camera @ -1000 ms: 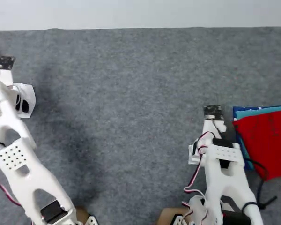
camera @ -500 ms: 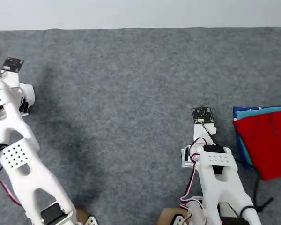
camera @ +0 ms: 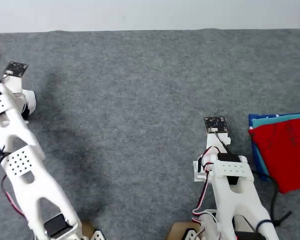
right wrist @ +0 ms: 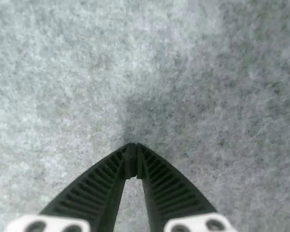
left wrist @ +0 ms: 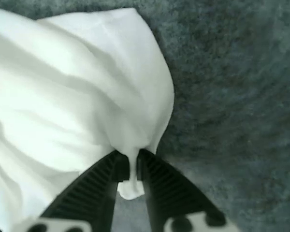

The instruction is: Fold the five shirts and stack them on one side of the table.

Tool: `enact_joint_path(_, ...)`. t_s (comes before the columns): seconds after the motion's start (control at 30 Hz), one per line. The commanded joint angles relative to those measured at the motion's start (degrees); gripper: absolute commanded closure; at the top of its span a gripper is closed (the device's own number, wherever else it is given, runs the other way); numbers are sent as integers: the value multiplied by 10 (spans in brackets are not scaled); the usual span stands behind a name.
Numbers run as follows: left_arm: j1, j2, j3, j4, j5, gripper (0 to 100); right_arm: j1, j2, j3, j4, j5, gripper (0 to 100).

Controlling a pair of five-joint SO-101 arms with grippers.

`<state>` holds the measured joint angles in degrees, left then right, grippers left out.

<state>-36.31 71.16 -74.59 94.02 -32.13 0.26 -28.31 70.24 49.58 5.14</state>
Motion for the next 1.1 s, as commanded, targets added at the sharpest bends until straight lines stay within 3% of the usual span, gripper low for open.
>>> enact_joint_path(0.0, 13, -12, -98, 57, 46, 998, -10, 6, 29, 28, 4, 988)
enact_joint_path(0.33, 84, -15, -209, 65, 173, 998, -10, 6, 29, 28, 4, 988)
enact_joint_path(0.5, 126, -81, -198, 66, 224, 998, -10, 6, 29, 28, 4, 988)
enact_joint_path(1.07, 297, -453, 103, 65, 288, 998, -10, 6, 29, 28, 4, 988)
